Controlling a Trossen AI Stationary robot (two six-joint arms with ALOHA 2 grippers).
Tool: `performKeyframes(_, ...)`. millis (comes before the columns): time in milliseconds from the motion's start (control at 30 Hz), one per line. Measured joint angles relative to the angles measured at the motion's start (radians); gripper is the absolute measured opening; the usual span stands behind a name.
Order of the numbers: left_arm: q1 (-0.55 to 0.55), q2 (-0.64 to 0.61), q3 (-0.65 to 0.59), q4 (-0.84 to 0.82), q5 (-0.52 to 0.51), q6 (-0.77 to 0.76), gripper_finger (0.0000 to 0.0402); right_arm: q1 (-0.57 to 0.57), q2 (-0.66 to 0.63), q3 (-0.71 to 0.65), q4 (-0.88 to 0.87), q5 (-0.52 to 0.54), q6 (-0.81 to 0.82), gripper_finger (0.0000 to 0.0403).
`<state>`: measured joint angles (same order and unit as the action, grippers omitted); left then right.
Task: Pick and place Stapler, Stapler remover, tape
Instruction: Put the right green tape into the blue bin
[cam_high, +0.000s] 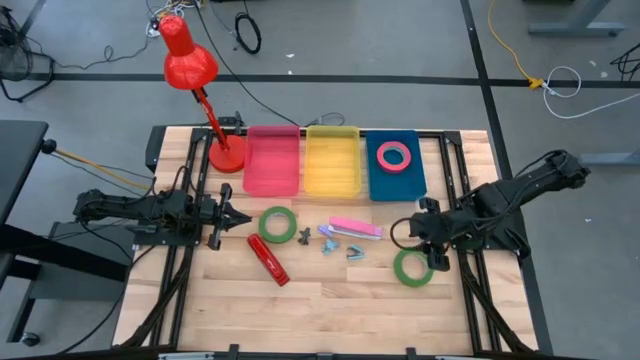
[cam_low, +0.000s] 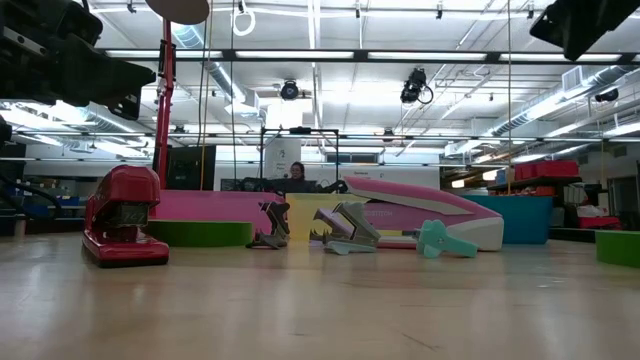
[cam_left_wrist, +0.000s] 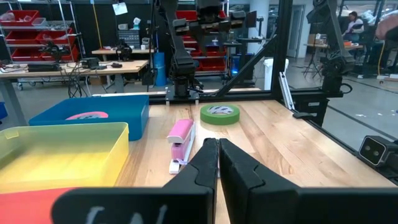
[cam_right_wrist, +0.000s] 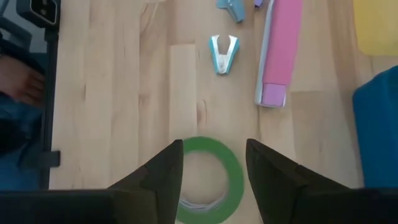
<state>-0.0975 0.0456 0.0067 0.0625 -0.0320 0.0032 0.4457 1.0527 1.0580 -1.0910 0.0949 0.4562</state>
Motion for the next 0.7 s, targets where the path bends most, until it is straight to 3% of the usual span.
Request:
performKeyframes(333, 0.0, 0.0, 0.0, 0.0, 0.0, 0.0, 0.0021, 0.07, 0.0, -0.019, -0.037, 0.012, 0.078, 0.0173)
performKeyframes(500, 0.0, 0.0, 0.0, 0.0, 0.0, 0.0, 0.0021, 0.09, 0.0, -0.148, 0.026, 0.009, 0.07, 0.0173)
performKeyframes(700, 0.0, 0.0, 0.0, 0.0, 0.0, 0.0, 0.0021, 0.089, 0.001, -0.32, 0.134, -0.076, 0.071, 0.0173)
